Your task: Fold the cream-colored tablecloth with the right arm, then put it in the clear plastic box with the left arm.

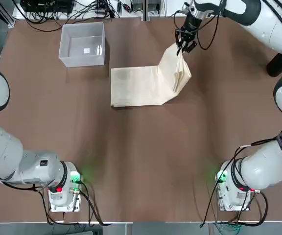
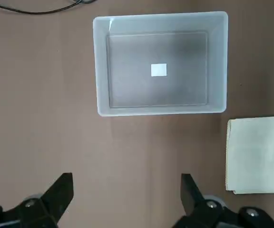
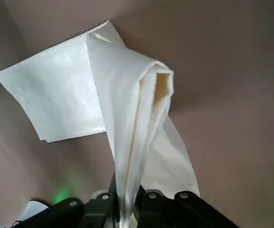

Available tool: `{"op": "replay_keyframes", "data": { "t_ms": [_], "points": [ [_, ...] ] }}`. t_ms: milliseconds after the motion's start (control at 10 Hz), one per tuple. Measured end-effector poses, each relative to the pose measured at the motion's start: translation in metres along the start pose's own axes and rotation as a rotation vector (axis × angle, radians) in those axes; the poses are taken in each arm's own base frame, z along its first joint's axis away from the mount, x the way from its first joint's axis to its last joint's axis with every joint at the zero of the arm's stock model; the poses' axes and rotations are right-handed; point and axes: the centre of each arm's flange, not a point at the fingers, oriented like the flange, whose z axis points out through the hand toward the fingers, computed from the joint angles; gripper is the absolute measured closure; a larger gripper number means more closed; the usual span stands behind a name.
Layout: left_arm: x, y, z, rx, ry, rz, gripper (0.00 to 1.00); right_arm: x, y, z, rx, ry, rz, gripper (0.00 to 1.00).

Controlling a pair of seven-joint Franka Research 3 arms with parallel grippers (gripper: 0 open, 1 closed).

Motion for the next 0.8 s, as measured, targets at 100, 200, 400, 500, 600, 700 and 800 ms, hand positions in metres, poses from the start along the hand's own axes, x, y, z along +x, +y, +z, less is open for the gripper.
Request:
{"op": "replay_keyframes", "data": {
  "t_ms": [100,200,400,500,600,700,800],
  "points": [
    [0.0,0.0,0.0,0.0,0.0,0.0,0.0,-0.006,-0.009,0.0,0.003,0.007,0.005,0.92],
    [0.0,0.0,0.0,0.0,0.0,0.0,0.0,-0.01,-0.017,0.0,0.01,0.019,0.015,0.92],
    [0.0,0.0,0.0,0.0,0.0,0.0,0.0,-0.012,-0.031,0.005,0.026,0.04,0.038,0.92],
    [0.0,0.0,0.0,0.0,0.0,0.0,0.0,-0.009,-0.035,0.012,0.038,0.054,0.054,0.92],
    [0.0,0.0,0.0,0.0,0.0,0.0,0.0,-0.006,-0.04,0.02,0.047,0.063,0.063,0.92],
    [0.0,0.0,0.0,0.0,0.0,0.0,0.0,-0.002,-0.044,0.027,0.061,0.068,0.075,0.92],
    [0.0,0.0,0.0,0.0,0.0,0.0,0.0,0.002,-0.046,0.032,0.079,0.069,0.086,0.92]
  ]
}}
